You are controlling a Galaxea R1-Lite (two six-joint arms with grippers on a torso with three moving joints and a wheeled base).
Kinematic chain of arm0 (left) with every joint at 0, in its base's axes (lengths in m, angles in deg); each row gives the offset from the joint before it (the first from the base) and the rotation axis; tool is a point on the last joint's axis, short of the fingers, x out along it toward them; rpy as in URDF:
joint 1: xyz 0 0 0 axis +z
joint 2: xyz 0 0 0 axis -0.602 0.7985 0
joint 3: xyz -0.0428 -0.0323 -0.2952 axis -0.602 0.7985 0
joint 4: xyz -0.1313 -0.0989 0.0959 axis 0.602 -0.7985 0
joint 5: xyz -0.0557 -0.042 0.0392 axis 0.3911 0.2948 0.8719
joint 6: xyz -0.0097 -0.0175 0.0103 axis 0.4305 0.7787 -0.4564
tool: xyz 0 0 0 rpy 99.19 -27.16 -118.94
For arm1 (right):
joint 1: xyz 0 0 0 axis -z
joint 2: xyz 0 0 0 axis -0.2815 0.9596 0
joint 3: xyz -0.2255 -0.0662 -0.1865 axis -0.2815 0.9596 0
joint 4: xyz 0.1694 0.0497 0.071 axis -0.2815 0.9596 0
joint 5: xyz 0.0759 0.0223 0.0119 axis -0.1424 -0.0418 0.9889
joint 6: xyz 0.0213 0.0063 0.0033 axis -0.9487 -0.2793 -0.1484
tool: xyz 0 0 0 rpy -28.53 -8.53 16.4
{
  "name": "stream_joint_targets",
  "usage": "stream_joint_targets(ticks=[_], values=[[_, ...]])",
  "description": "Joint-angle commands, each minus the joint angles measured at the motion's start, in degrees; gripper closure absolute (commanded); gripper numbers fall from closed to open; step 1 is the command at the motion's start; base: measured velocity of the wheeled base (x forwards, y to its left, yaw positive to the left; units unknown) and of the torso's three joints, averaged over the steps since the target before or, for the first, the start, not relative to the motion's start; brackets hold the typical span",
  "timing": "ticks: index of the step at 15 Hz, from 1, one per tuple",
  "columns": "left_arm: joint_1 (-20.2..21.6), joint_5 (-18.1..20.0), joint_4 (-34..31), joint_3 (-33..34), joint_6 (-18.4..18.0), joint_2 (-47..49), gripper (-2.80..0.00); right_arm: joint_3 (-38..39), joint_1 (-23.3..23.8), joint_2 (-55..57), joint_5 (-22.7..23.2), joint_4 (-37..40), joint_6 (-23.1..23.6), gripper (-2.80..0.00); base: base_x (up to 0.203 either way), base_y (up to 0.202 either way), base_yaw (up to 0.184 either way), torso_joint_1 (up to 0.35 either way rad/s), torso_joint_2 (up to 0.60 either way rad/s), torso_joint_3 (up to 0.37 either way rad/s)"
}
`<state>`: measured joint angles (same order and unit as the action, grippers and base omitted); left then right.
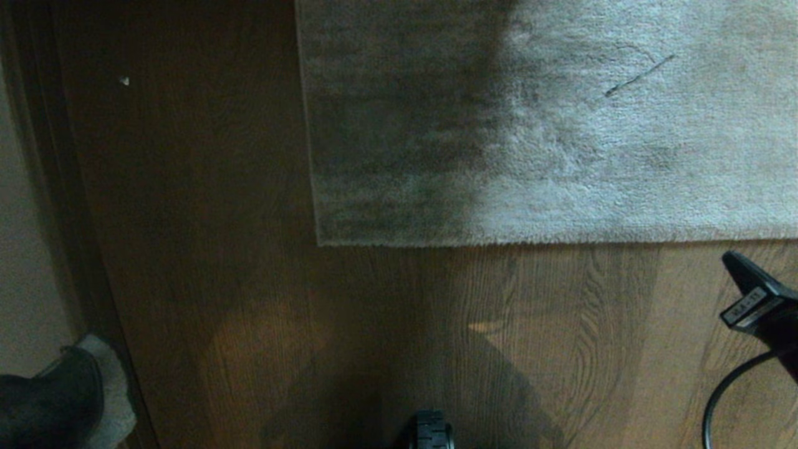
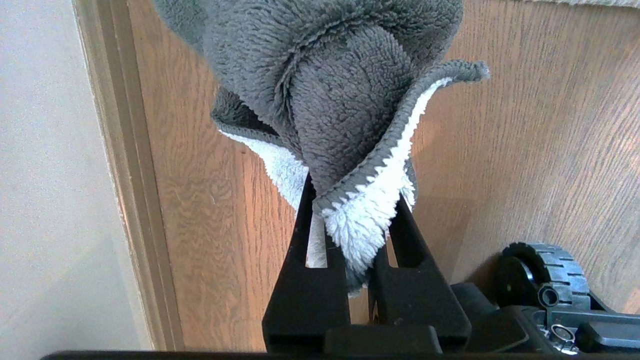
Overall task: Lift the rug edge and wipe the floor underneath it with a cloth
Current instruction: Put down the rag
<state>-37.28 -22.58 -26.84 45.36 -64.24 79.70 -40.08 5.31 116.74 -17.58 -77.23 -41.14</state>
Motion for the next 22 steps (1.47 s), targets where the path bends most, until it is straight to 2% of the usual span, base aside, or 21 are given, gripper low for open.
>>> stream_joint_targets(ticks=[1, 6, 13, 16, 19, 22], values=[[0.0, -0.08, -0.04, 0.0, 0.04, 0.0, 0.0, 0.2, 6.14, -2.8, -0.07, -1.05, 0.87, 0.0, 0.0, 0.0, 0.0, 0.0, 0.0, 0.0], [0.0, -0.01, -0.02, 0.0, 0.04, 0.0, 0.0, 0.21, 9.88, -8.81, -0.05, 3.44, 1.54, 0.0, 0.0, 0.0, 0.0, 0.0, 0.0, 0.0], [0.0, -0.04, -0.01, 0.0, 0.04, 0.0, 0.0, 0.21, 11.6, -22.54, 0.16, 17.23, 2.76, 0.0, 0.0, 0.0, 0.0, 0.0, 0.0, 0.0], [0.0, -0.08, -0.09, 0.0, 0.04, 0.0, 0.0, 0.21, 10.77, -36.08, 1.09, 31.59, 4.36, 0.0, 0.0, 0.0, 0.0, 0.0, 0.0, 0.0], [0.0, -0.05, -0.06, 0.0, 0.04, 0.0, 0.0, 0.18, 10.23, -54.23, 5.75, 48.61, 5.8, 0.0, 0.0, 0.0, 0.0, 0.0, 0.0, 0.0], [0.0, -0.07, -0.01, 0.0, 0.13, 0.0, 0.0, -0.02, 10.4, -72.51, 10.72, 70.03, 7.96, 0.0, 0.0, 0.0, 0.0, 0.0, 0.0, 0.0]])
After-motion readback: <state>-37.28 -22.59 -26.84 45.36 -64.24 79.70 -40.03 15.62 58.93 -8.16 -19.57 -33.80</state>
